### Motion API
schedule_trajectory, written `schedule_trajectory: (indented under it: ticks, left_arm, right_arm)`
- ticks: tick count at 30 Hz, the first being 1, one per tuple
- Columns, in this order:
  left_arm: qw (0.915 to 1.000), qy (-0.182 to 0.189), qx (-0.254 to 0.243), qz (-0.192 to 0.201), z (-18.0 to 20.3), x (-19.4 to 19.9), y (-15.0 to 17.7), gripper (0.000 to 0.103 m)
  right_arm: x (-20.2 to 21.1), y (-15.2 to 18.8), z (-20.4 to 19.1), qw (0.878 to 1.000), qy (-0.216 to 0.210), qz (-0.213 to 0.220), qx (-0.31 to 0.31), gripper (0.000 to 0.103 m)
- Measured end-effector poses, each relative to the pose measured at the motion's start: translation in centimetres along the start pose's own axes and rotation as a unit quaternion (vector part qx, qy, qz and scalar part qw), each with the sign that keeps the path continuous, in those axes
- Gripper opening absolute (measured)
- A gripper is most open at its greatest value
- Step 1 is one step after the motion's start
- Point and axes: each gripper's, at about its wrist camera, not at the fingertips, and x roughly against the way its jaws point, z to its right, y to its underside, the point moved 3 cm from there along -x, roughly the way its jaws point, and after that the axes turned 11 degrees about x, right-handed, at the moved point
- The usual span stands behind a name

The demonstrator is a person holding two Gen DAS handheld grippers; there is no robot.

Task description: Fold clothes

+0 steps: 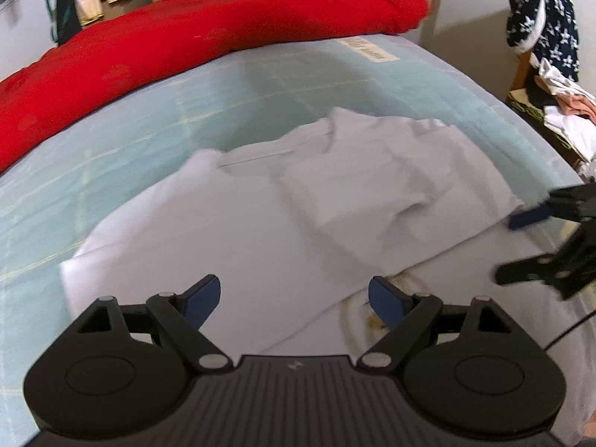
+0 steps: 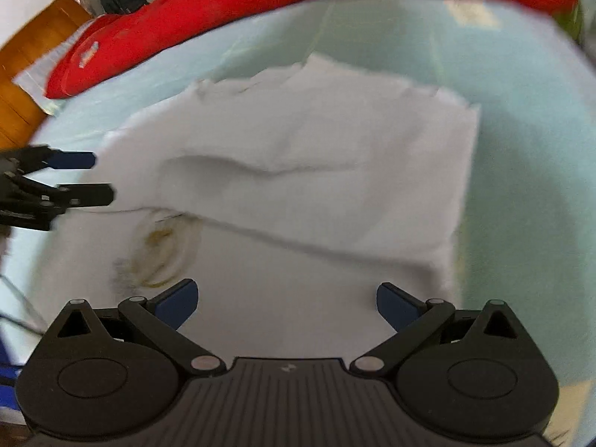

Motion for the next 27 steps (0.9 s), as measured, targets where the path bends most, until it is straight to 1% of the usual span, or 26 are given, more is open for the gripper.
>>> schedule_trajectory:
  ticks: [3, 4, 5, 8, 9, 12, 14, 16, 18, 21, 23, 25, 27]
  left_arm:
    - [0.9999, 0.010, -0.013, -0.001, 1.8, -0.5, -0.5, 0.087]
    - [0.9998, 0.011, -0.017, -0.001, 2.2, -0.5, -0.6, 0.087]
    - [0.9997, 0.013, -0.021, -0.001, 2.6, -0.6, -0.8, 0.087]
    - [0.9997, 0.014, -0.022, -0.001, 3.1, -0.8, -1.1, 0.087]
    - [0.9997, 0.014, -0.020, -0.001, 3.2, -0.9, -1.2, 0.087]
    - [0.9998, 0.013, -0.015, 0.004, 3.3, -1.1, -1.6, 0.087]
    - [0.9998, 0.012, -0.014, 0.010, 3.5, -1.0, -1.8, 0.087]
    - [0.9998, 0.011, -0.012, 0.014, 3.6, -1.1, -2.0, 0.087]
    - [0.9998, 0.010, -0.010, 0.014, 3.6, -1.1, -2.2, 0.087]
    - [0.9998, 0.007, -0.006, 0.016, 3.5, -1.0, -2.1, 0.087]
    - [0.9999, 0.005, -0.003, 0.015, 3.3, -1.0, -1.9, 0.087]
    - [0.9999, 0.003, -0.001, 0.014, 3.0, -0.9, -1.7, 0.087]
    - [0.9999, 0.002, 0.001, 0.017, 2.7, -0.7, -1.6, 0.087]
  right_arm:
    - [-0.1, 0.0, 0.5, 0.998, 0.043, 0.037, 0.015, 0.103]
    - [-0.1, 0.2, 0.9, 0.997, 0.066, 0.039, 0.013, 0.103]
    - [0.0, 0.8, 1.6, 0.996, 0.076, 0.040, -0.005, 0.103]
    - [0.7, 2.6, 3.6, 0.993, 0.081, 0.050, -0.075, 0.103]
    - [1.0, 2.9, 3.8, 0.992, 0.087, 0.048, -0.082, 0.103]
    - [2.4, 2.9, 3.9, 0.991, 0.074, 0.049, -0.097, 0.103]
    - [3.3, 2.5, 3.8, 0.991, 0.060, 0.068, -0.094, 0.103]
    - [3.7, 1.3, 3.4, 0.991, 0.048, 0.091, -0.080, 0.103]
    - [3.3, -0.1, 3.3, 0.991, 0.038, 0.108, -0.066, 0.103]
    - [1.2, -1.9, 3.9, 0.991, 0.029, 0.116, -0.053, 0.103]
    - [-0.8, -2.4, 5.3, 0.993, 0.019, 0.097, -0.061, 0.103]
    - [-2.2, -2.5, 7.1, 0.994, 0.030, 0.080, -0.070, 0.103]
    - [-1.9, -2.8, 8.1, 0.993, 0.048, 0.085, -0.071, 0.103]
